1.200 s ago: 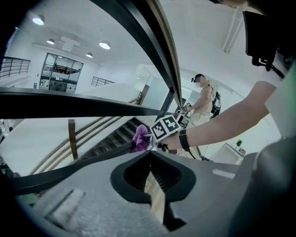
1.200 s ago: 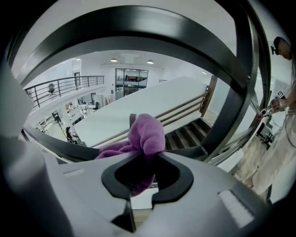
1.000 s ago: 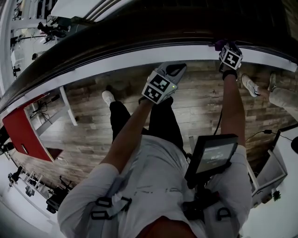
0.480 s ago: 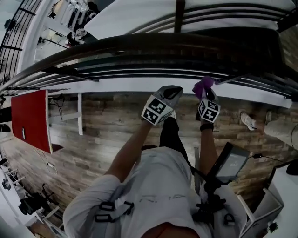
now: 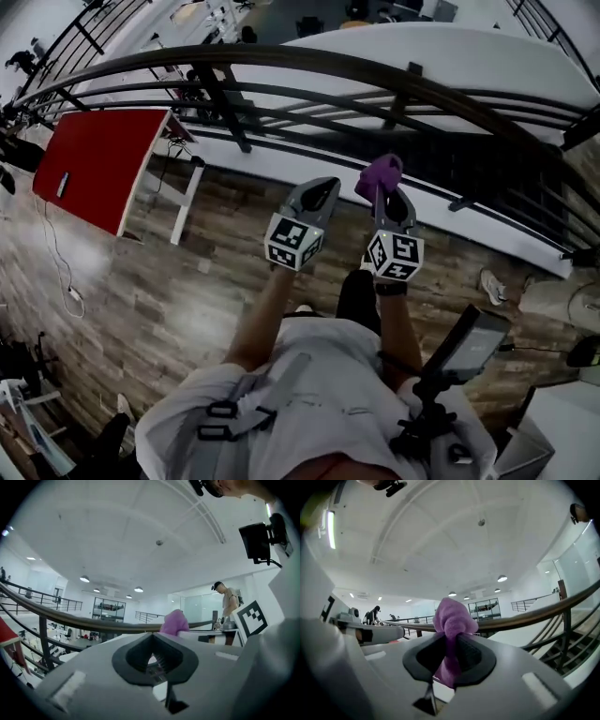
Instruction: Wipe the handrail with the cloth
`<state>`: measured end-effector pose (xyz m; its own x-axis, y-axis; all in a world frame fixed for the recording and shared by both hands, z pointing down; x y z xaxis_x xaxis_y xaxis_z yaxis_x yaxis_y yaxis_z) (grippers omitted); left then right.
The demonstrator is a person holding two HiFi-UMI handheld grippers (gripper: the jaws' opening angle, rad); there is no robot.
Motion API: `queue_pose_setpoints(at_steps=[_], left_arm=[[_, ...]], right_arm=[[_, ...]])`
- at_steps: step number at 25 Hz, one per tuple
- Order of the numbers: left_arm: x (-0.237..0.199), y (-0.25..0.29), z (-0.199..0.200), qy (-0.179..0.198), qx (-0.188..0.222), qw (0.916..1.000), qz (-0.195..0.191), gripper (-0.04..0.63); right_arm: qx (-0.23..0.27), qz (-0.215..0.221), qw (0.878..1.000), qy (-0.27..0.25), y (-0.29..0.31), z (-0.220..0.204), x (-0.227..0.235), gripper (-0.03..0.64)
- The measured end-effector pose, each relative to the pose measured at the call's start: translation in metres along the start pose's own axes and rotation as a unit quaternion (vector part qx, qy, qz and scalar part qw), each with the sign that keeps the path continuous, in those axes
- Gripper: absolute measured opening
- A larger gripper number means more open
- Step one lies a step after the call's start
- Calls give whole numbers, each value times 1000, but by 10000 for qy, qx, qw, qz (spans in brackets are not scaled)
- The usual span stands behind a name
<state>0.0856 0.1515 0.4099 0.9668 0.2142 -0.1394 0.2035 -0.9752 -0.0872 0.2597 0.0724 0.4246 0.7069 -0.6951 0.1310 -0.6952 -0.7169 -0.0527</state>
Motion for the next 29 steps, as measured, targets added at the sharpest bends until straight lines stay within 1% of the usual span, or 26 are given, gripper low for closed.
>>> queue_pose_setpoints(at_steps=[2,4,7,10,13,16,20,24,29], left_arm=[[8,-19,26,73,320,9994,122,0],[21,-32,46,198,544,9981,199,0],[38,-44,62,313,671,9968,311,0],[57,-40,71,399,653,9965,330,0],[80,-32,79,486,655,9963,253,0],[95,-21,84,621,698,9954,203,0],[116,-10,88,671,745,9948,194,0],[133,-2,93,749,822,9935,260,0],[143,-1,89,823,879,9919,391,0]], right_arm=[[183,30,9995,-256,-18,33,-18,52],[351,9,9981,-498,-37,60,-26,52],[508,-27,9962,-706,-58,83,-30,52],[557,-78,9961,-682,-75,95,-23,52],[645,-150,9953,-706,-91,107,-8,52],[766,-211,9933,-834,-95,118,6,52],[861,-209,9919,-905,-102,129,24,52],[922,-159,9915,-904,-108,137,38,52],[933,-80,9910,-958,-114,134,47,52]])
Point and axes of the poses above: the fingertips, and each gripper's own axes: y forward along the fingers, x to its right, z out of its top, the point moved 9 cm from there along -y, backward along the fingers, and after that the axes turned 10 degrees about x, right-handed, at the moved point
